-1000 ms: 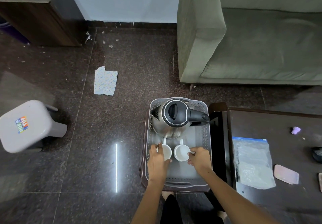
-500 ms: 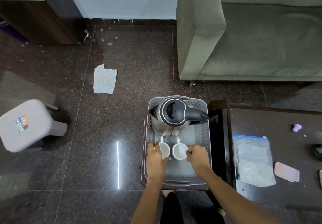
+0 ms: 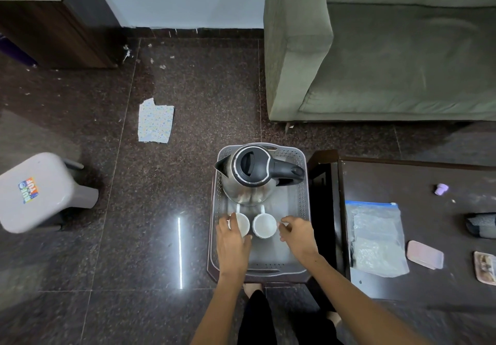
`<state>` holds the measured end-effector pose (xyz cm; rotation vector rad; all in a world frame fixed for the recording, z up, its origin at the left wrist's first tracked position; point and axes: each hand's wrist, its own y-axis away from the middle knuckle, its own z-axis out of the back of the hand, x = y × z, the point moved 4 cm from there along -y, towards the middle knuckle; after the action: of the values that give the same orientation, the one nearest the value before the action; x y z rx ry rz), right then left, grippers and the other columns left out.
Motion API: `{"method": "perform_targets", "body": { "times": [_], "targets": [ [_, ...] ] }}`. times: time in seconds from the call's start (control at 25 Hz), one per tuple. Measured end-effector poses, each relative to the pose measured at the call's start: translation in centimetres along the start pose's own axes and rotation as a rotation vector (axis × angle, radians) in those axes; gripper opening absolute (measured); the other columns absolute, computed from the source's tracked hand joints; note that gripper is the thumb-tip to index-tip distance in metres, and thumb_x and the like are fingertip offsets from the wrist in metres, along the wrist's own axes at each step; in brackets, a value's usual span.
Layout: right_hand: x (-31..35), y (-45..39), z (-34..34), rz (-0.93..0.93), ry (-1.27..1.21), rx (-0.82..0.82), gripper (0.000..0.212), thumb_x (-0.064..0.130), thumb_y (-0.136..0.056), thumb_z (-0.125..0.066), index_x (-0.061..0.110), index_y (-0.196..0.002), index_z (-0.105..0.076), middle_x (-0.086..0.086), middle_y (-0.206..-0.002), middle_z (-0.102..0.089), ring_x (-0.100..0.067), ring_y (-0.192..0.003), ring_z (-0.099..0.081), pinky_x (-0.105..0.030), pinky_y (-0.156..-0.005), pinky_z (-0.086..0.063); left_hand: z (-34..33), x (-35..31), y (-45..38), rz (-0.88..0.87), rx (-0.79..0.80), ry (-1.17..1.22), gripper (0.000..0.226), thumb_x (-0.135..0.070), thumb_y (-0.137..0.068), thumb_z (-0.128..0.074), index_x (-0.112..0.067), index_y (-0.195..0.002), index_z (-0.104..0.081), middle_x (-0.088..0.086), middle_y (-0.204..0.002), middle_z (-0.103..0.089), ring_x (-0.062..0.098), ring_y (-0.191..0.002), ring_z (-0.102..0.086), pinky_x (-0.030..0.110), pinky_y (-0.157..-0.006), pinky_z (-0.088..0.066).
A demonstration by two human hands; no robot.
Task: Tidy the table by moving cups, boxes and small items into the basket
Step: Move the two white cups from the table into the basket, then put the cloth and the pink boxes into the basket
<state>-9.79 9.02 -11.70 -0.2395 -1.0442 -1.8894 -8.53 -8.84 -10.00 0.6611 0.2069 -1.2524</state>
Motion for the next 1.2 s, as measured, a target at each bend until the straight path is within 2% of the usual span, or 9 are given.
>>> {"method": "perform_targets", "body": {
  "times": [0.12, 0.28, 0.32, 0.44, 0.64, 0.84, 0.92, 1.08, 1.2],
  "targets": [
    [-1.3, 1.3, 3.8, 0.05, -0.039, -0.056, 0.014, 0.013, -0.088, -0.058, 0.009, -0.083, -0.07, -0.004, -0.062, -0.071, -0.011, -0.057, -0.067, -0.033, -0.068, -0.057, -0.2, -3.8, 2.8, -0.108, -0.084, 0.052, 0.048, -0.01, -0.079, -0.069, -0.006, -0.123, -0.053, 0.014, -0.119, -0.05, 0.03, -0.108, -0.049, 0.041, -0.09, -0.049],
    [-7.4, 3.2, 10.8, -0.028, -0.097, -0.158, 0.014, 0.009, -0.09, -0.056, 0.011, -0.084, -0.069, -0.004, -0.067, -0.07, -0.001, -0.052, -0.064, -0.007, -0.057, -0.048, -4.4, -11.5, 7.2, -0.305, -0.01, 0.121, 0.025, -0.012, -0.084, -0.062, -0.008, -0.109, -0.06, 0.008, -0.112, -0.051, 0.022, -0.1, -0.054, 0.031, -0.086, -0.049],
    [-9.7, 3.3, 12.4, -0.066, -0.093, -0.187, 0.016, 0.009, -0.089, -0.056, 0.011, -0.081, -0.068, -0.004, -0.067, -0.07, -0.001, -0.052, -0.064, -0.007, -0.056, -0.047, -5.9, -13.3, 8.1, -0.341, 0.022, 0.141, 0.021, -0.013, -0.085, -0.061, -0.009, -0.106, -0.061, 0.006, -0.11, -0.051, 0.02, -0.098, -0.055, 0.029, -0.084, -0.049],
    [-17.9, 2.8, 15.8, -0.203, -0.038, -0.251, 0.02, 0.011, -0.085, -0.054, 0.013, -0.07, -0.066, -0.007, -0.066, -0.072, -0.022, -0.063, -0.069, -0.032, -0.065, -0.056, -12.0, -17.9, 10.4, -0.403, 0.159, 0.165, 0.016, -0.015, -0.087, -0.058, -0.011, -0.102, -0.063, 0.004, -0.11, -0.051, 0.016, -0.098, -0.055, 0.025, -0.085, -0.047],
    [-27.3, 0.5, 17.8, -0.283, 0.119, -0.205, 0.017, 0.008, -0.085, -0.054, 0.005, -0.088, -0.071, -0.018, -0.087, -0.072, -0.035, -0.083, -0.066, -0.03, -0.069, -0.047, -21.3, -21.9, 12.0, -0.244, 0.297, 0.232, 0.02, -0.016, -0.089, -0.056, -0.01, -0.108, -0.061, 0.003, -0.117, -0.049, 0.021, -0.093, -0.061, 0.032, -0.089, -0.049],
    [-31.3, -4.6, 17.9, -0.171, 0.131, -0.228, 0.025, 0.002, -0.09, -0.052, 0.006, -0.108, -0.068, -0.015, -0.124, -0.057, -0.028, -0.101, -0.063, -0.027, -0.093, -0.044, -28.7, -22.2, 11.0, -0.089, 0.292, 0.267, 0.021, -0.016, -0.089, -0.055, -0.013, -0.109, -0.061, 0.0, -0.119, -0.049, 0.017, -0.105, -0.058, 0.031, -0.093, -0.047],
    [-32.7, -6.3, 17.4, -0.144, 0.157, -0.215, 0.029, 0.0, -0.091, -0.049, 0.007, -0.113, -0.067, -0.013, -0.135, -0.049, -0.028, -0.107, -0.061, -0.025, -0.098, -0.041, -30.7, -22.2, 11.1, -0.04, 0.28, 0.28, 0.02, -0.016, -0.089, -0.055, -0.014, -0.109, -0.061, -0.001, -0.119, -0.049, 0.016, -0.106, -0.058, 0.032, -0.091, -0.049],
    [-34.3, -8.2, 17.1, -0.159, 0.129, -0.203, 0.026, -0.004, -0.088, -0.05, 0.005, -0.103, -0.07, -0.011, -0.122, -0.053, -0.027, -0.097, -0.063, -0.017, -0.085, -0.042, -32.2, -22.4, 11.9, -0.007, 0.268, 0.286, 0.019, -0.017, -0.09, -0.054, -0.016, -0.108, -0.061, -0.005, -0.116, -0.049, 0.01, -0.099, -0.056, 0.029, -0.085, -0.049],
    [-34.6, -8.8, 17.6, -0.153, 0.119, -0.218, 0.022, -0.004, -0.084, -0.053, 0.007, -0.088, -0.072, -0.012, -0.109, -0.059, -0.027, -0.084, -0.063, -0.028, -0.081, -0.052, -32.0, -22.5, 11.8, 0.005, 0.242, 0.302, 0.017, -0.016, -0.09, -0.055, -0.015, -0.107, -0.061, -0.005, -0.112, -0.049, 0.009, -0.094, -0.055, 0.026, -0.083, -0.049]
  ]
}}
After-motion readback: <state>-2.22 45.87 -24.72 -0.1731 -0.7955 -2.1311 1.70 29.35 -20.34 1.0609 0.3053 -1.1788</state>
